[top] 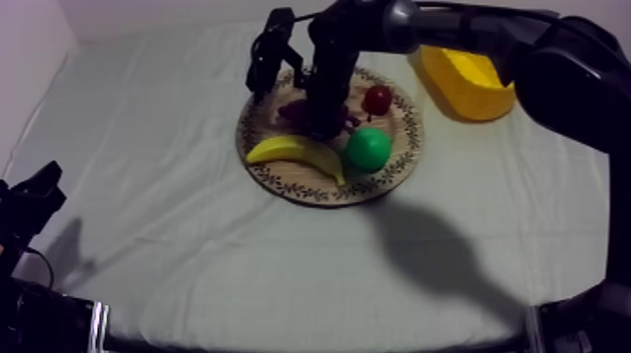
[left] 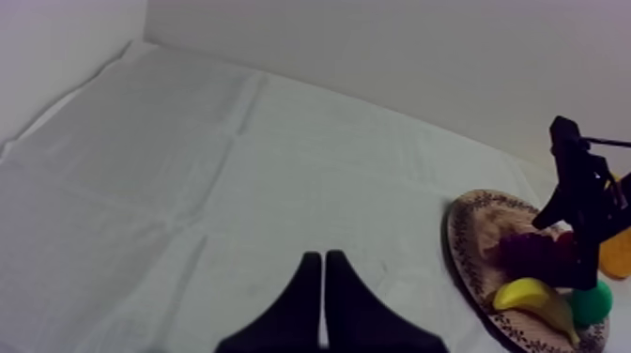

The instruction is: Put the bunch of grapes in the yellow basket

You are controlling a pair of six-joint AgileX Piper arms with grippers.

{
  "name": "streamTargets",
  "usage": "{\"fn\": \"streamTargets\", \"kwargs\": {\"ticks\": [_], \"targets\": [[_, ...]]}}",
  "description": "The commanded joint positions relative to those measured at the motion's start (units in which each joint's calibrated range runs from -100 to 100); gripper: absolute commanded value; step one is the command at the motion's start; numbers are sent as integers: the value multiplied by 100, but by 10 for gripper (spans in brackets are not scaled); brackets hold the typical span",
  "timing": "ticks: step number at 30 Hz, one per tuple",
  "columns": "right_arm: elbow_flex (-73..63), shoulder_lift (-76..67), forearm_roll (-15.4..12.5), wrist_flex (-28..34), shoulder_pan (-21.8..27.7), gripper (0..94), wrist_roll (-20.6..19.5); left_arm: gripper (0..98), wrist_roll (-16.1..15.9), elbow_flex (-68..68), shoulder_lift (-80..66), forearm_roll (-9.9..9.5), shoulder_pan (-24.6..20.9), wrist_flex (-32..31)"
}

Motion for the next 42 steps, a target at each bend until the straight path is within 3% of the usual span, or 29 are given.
{"fn": "streamTargets", "kwargs": {"ticks": [1, 17, 30, 42], "targets": [[-64, 29, 12, 11, 17, 696, 5, 1, 1, 0, 0, 2, -1, 1], [-281, 251, 14, 13, 65, 635, 29, 1, 1, 0, 0, 2, -1, 1], [-214, 285, -57, -48, 32, 354, 52, 1, 1, 0, 0, 2, -1, 1], [-61, 145, -26, -115, 45, 331, -3, 1, 1, 0, 0, 2, -1, 1]]}}
